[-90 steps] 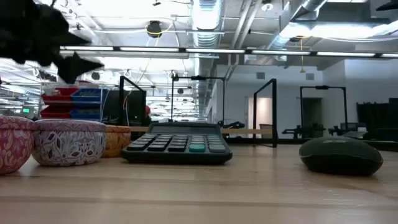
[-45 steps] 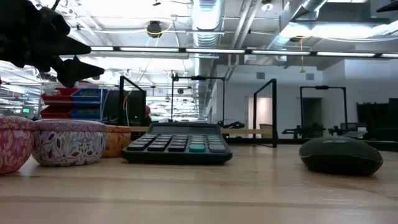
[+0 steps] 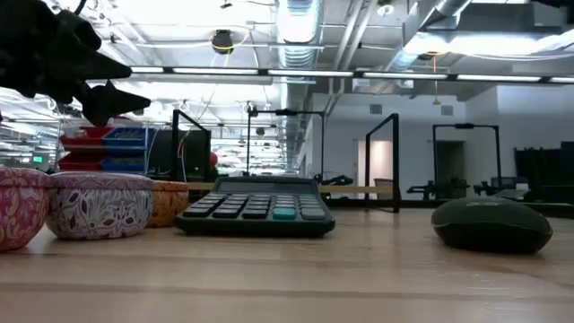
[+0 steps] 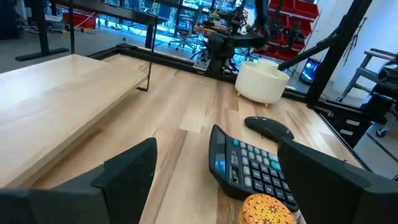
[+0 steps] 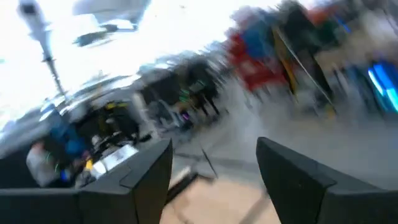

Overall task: Stock shelves
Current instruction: Return to Home Position

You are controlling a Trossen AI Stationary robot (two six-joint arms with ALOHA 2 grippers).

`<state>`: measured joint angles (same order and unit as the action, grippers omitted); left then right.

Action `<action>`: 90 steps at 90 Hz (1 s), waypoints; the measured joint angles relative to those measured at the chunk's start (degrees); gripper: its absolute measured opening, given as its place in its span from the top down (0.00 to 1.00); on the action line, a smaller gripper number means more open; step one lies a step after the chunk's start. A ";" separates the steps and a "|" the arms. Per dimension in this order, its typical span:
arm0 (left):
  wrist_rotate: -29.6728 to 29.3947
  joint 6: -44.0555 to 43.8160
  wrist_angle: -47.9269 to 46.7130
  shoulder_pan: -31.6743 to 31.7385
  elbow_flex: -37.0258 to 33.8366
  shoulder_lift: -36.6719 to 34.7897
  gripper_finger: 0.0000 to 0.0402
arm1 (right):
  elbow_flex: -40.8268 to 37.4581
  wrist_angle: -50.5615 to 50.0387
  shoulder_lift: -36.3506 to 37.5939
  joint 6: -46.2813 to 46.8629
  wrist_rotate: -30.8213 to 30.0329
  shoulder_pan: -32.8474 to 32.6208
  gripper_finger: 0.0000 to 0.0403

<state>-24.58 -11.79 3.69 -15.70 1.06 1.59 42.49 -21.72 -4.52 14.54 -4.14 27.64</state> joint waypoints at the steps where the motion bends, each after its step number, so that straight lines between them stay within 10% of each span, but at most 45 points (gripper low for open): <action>1: 0.00 0.00 0.00 0.00 0.00 -0.01 0.23 | -0.85 1.19 0.01 -1.42 0.00 -0.95 0.45; 36: -0.02 0.00 0.02 -0.02 0.00 0.01 0.23 | -23.79 14.81 0.27 -15.95 -0.33 -19.94 0.45; 90: -0.03 0.02 0.03 -0.01 -0.02 0.01 0.23 | -36.49 15.66 4.36 -4.15 -0.16 -18.35 0.45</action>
<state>-24.61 -11.77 3.72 -15.72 1.04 1.61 5.99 -6.06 -0.16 10.39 -4.30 9.30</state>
